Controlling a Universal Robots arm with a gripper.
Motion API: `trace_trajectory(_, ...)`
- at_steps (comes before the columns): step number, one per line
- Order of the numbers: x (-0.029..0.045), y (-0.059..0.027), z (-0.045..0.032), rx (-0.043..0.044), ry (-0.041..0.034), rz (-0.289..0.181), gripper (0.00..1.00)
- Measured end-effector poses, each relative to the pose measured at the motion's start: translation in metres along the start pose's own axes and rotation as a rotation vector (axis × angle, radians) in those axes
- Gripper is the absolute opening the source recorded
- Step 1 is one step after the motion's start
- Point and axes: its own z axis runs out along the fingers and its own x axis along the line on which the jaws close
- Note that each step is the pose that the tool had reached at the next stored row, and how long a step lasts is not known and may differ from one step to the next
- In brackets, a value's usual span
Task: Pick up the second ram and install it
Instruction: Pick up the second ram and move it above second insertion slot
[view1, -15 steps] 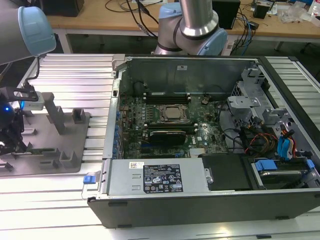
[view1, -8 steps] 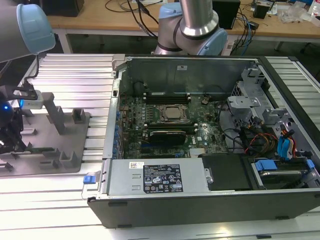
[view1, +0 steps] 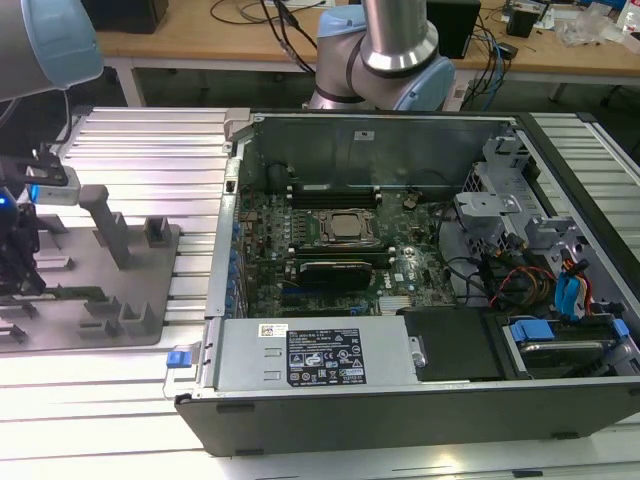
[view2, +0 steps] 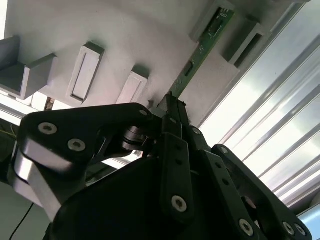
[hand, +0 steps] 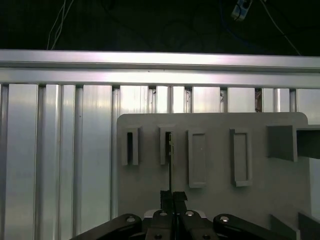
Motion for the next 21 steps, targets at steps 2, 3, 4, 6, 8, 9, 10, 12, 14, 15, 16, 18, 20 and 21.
trace_trajectory(2, -0.0002, 0.0002, -0.0034, 0.0000, 0.0000, 0.000, 0.09)
trace_trajectory(3, -0.0005, 0.0003, -0.0059, 0.0000, 0.0000, 0.000, 0.09)
trace_trajectory(4, -0.0006, 0.0004, -0.0079, 0.0000, 0.0000, 0.000, 0.09)
trace_trajectory(6, -0.0010, 0.0006, -0.0134, 0.0000, 0.0000, 0.000, 0.09)
trace_trajectory(8, -0.0018, 0.0010, -0.0226, 0.0001, -0.0001, 0.000, 0.09)
trace_trajectory(9, -0.0021, 0.0012, -0.0263, 0.0001, -0.0001, 0.000, 0.09)
trace_trajectory(10, -0.0022, 0.0013, -0.0285, 0.0003, 0.0000, 0.000, 0.09)
trace_trajectory(12, -0.0026, 0.0015, -0.0336, 0.0003, 0.0000, 0.000, 0.09)
trace_trajectory(14, -0.0030, 0.0017, -0.0381, 0.0004, 0.0000, 0.000, 0.09)
trace_trajectory(15, -0.0032, 0.0018, -0.0399, 0.0004, 0.0000, 0.000, 0.09)
trace_trajectory(16, -0.0033, 0.0019, -0.0425, 0.0004, 0.0000, 0.000, 0.09)
trace_trajectory(18, -0.0036, 0.0024, -0.0532, 0.0004, 0.0000, 0.000, 0.09)
trace_trajectory(20, -0.0041, 0.0027, -0.0615, 0.0008, 0.0000, 0.000, 0.09)
trace_trajectory(21, -0.0043, 0.0028, -0.0640, 0.0008, 0.0000, 0.000, 0.09)
